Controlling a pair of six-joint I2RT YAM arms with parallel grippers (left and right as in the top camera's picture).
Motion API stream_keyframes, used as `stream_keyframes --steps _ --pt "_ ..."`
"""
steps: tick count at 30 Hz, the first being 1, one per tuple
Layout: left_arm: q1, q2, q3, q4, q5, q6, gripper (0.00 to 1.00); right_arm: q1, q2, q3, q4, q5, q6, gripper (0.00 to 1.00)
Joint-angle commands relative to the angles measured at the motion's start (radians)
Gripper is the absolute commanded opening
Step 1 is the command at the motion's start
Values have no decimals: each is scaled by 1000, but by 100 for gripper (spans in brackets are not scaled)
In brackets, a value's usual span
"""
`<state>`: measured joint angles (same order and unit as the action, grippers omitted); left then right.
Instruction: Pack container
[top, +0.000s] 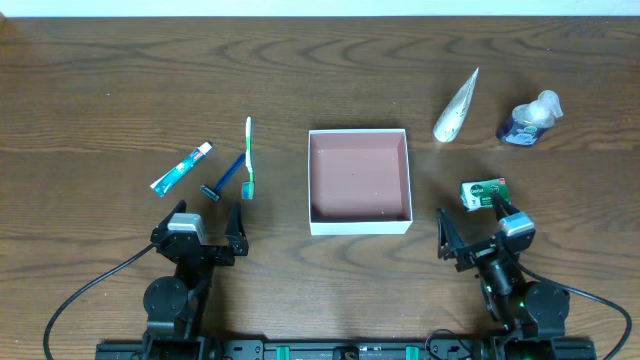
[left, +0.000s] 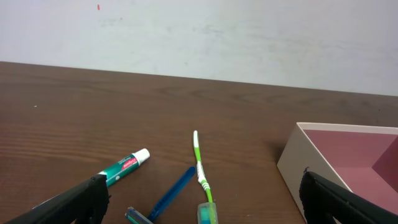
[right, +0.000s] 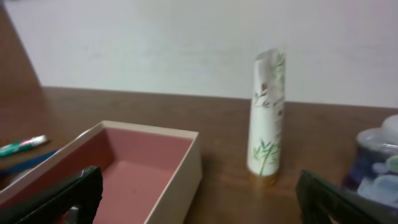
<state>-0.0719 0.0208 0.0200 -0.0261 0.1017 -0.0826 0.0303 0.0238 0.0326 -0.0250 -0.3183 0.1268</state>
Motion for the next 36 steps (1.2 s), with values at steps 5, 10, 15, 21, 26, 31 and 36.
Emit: stream_keyframes --steps 5,10,15,21,26,31,36 --pt "6 3 -15 -36 18 -9 98 -6 242 379 -145 -3 -165 99" --pt "6 3 -15 -36 18 -9 98 -6 562 717 -317 1 -185 99" --pt "6 3 -15 -36 18 -9 98 -6 911 1080 -609 -58 -184 99" --pt "6 3 -15 -36 18 -9 98 -6 1161 1270 -780 -247 -212 99" --pt "6 3 -15 -36 18 -9 98 -21 1255 1270 -783 -23 -90 91" --pt "6 3 -15 -36 18 -9 98 -18 1296 1270 -755 190 -7 89" --pt "6 3 -15 -36 18 -9 98 -3 1337 1269 -674 292 44 89"
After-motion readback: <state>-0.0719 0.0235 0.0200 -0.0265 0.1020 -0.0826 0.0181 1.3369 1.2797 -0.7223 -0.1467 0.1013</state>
